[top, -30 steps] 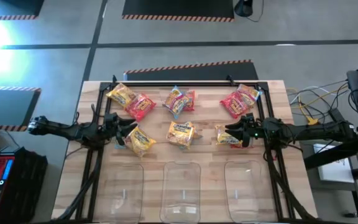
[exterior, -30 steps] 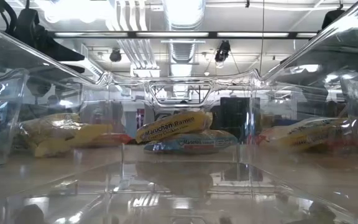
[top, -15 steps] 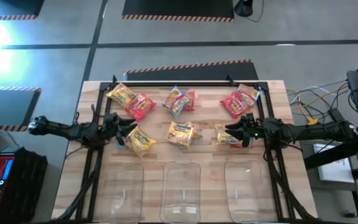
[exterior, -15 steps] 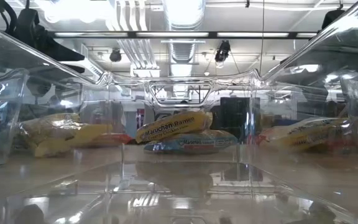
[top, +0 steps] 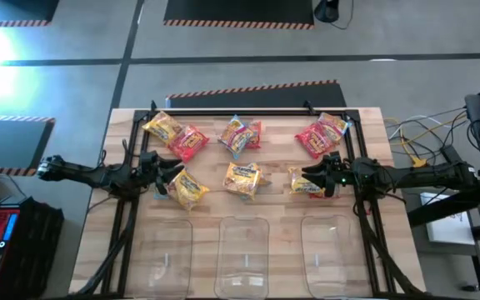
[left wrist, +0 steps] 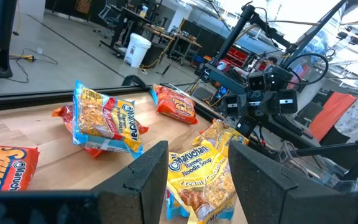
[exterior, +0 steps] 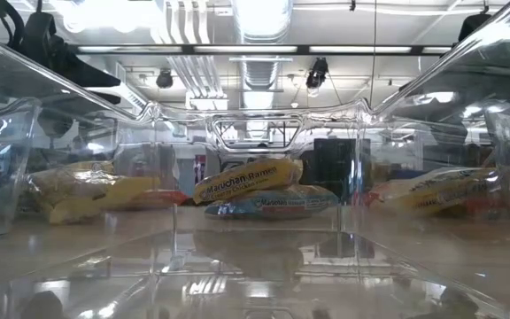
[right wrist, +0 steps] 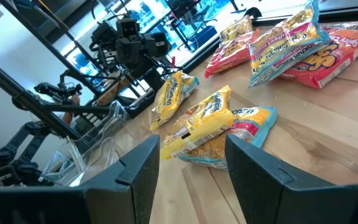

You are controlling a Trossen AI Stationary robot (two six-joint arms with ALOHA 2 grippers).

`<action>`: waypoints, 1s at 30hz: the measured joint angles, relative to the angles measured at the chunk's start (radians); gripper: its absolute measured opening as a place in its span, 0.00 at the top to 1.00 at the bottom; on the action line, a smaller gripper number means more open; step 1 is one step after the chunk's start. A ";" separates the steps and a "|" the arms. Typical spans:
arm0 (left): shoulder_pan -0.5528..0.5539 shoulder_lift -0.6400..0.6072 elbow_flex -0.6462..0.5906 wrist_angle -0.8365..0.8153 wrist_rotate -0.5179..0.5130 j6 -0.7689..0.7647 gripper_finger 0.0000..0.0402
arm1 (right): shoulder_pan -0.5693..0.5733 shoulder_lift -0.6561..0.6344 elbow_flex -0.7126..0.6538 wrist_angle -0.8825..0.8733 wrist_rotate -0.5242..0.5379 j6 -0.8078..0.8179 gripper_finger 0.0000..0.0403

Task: Sort Maruchan noodles

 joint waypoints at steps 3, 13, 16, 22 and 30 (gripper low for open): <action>0.000 0.000 0.000 0.000 0.000 0.000 0.62 | 0.000 0.000 0.000 0.000 0.000 0.000 0.58; 0.000 0.000 0.000 0.000 0.000 0.000 0.62 | 0.002 0.000 0.000 0.000 -0.001 0.000 0.58; 0.000 0.000 0.000 0.000 0.000 0.000 0.62 | 0.002 0.000 0.000 0.000 -0.001 0.000 0.58; 0.000 0.000 0.000 0.000 0.000 0.000 0.62 | 0.002 0.000 0.000 0.000 -0.001 0.000 0.58; 0.000 0.000 0.000 0.000 0.000 0.000 0.62 | 0.000 0.000 0.000 0.016 0.000 -0.057 0.58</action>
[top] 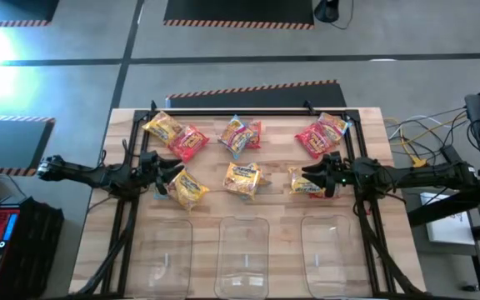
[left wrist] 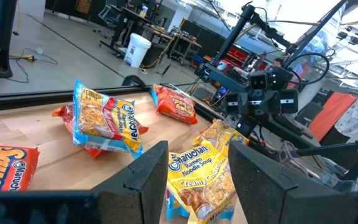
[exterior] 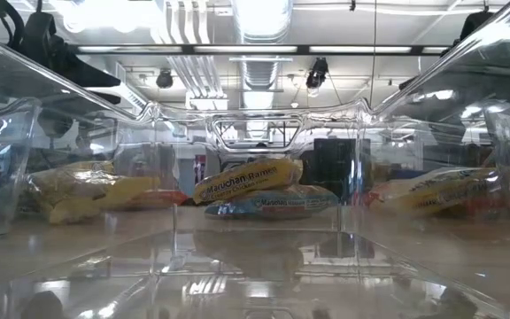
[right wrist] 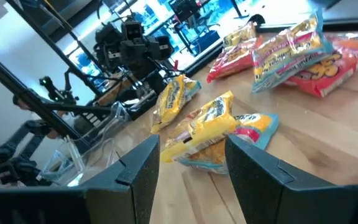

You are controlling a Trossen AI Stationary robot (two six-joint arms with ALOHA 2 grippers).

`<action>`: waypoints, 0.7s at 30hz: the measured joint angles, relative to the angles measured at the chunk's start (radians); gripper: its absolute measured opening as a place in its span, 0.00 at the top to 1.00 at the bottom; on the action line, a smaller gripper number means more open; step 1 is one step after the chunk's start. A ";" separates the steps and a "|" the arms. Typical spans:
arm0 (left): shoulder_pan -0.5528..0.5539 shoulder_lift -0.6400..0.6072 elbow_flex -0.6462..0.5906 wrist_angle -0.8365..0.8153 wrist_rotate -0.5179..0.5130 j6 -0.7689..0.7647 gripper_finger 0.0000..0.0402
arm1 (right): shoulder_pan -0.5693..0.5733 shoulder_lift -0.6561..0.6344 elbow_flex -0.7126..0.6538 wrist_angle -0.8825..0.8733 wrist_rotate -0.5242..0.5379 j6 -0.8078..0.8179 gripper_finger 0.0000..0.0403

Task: Sort Maruchan noodles
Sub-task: Put the blue noodle pack into the right transparent bin

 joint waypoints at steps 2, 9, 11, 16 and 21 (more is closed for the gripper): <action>0.000 0.000 0.000 0.000 0.000 0.000 0.62 | 0.000 0.000 0.000 0.005 0.001 -0.023 0.58; 0.000 0.000 0.000 0.000 0.000 0.000 0.62 | 0.000 0.000 0.000 0.175 0.180 -0.134 0.58; 0.000 0.000 0.000 0.000 0.000 0.000 0.62 | 0.000 0.000 0.000 0.234 0.185 -0.181 0.58; 0.000 0.000 0.000 0.000 0.000 0.000 0.62 | 0.000 0.000 0.000 0.325 0.182 -0.269 0.58; 0.000 0.000 0.000 0.000 0.000 0.000 0.62 | 0.000 0.000 0.000 0.373 0.182 -0.401 0.58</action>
